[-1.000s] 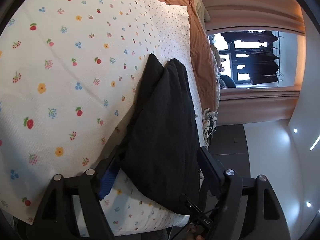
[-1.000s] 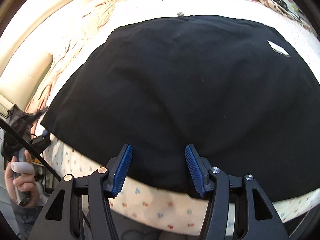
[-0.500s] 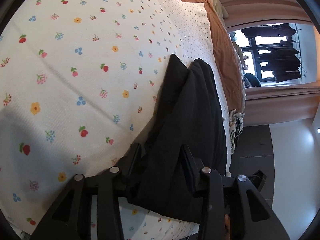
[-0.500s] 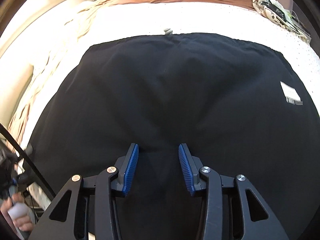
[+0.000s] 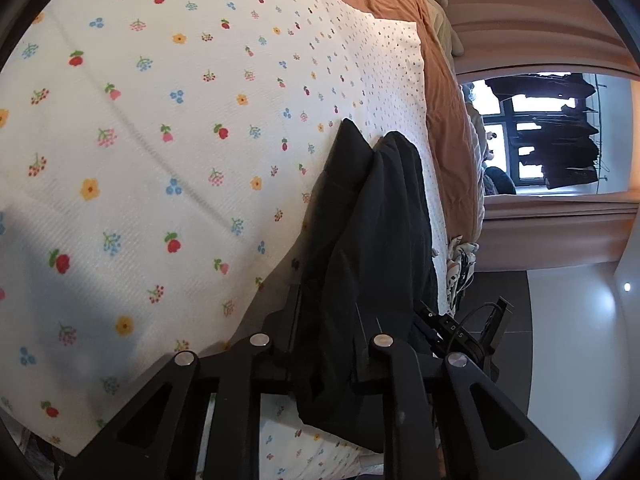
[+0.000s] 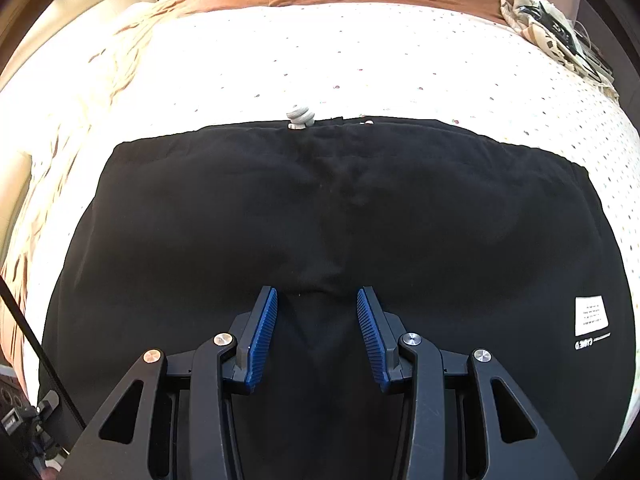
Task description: Fold large clothes
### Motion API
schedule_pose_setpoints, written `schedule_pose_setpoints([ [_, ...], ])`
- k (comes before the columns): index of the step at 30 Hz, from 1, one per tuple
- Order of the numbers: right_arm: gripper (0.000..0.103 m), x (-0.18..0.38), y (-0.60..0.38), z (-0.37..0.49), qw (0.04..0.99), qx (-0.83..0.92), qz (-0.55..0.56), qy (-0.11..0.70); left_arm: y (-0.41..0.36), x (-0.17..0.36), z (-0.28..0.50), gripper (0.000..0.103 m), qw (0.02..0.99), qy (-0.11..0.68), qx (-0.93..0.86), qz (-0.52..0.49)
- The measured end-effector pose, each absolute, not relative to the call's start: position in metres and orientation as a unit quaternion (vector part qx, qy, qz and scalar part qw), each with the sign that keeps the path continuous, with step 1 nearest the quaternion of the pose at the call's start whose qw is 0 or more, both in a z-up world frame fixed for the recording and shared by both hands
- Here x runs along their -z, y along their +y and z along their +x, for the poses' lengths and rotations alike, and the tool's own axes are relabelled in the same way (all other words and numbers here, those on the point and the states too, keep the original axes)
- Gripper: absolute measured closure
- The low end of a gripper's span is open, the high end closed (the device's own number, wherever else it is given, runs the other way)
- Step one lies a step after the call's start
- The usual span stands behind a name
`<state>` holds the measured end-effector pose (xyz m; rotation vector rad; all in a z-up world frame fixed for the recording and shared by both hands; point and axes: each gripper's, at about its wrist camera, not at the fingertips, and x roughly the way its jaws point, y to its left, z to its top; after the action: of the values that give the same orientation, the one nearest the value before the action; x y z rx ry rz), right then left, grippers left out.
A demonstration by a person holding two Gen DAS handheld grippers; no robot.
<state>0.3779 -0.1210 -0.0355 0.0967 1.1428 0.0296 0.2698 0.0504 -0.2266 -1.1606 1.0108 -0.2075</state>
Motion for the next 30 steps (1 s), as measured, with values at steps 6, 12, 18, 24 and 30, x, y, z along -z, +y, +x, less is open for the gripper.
schedule_pose_setpoints([
  [6, 0.064, 0.049, -0.115, 0.344, 0.832, -0.052, 0.063, 0.548, 0.040, 0.191, 0.267, 0.086, 0.729, 0.433, 0.120, -0.517],
  [12, 0.064, 0.069, -0.110, 0.291, 0.822, -0.107, 0.104, 0.550, 0.031, 0.158, 0.264, 0.087, 0.737, 0.406, 0.165, -0.516],
  [18, 0.064, 0.089, -0.117, 0.255, 0.817, -0.133, 0.157, 0.539, 0.014, 0.127, 0.267, 0.087, 0.746, 0.395, 0.199, -0.498],
  [24, 0.064, 0.108, -0.136, 0.244, 0.818, -0.139, 0.185, 0.526, -0.011, 0.094, 0.272, 0.087, 0.754, 0.386, 0.234, -0.477],
  [30, 0.070, 0.119, -0.150, 0.230, 0.824, -0.139, 0.213, 0.506, -0.037, 0.066, 0.268, 0.087, 0.762, 0.382, 0.261, -0.452],
])
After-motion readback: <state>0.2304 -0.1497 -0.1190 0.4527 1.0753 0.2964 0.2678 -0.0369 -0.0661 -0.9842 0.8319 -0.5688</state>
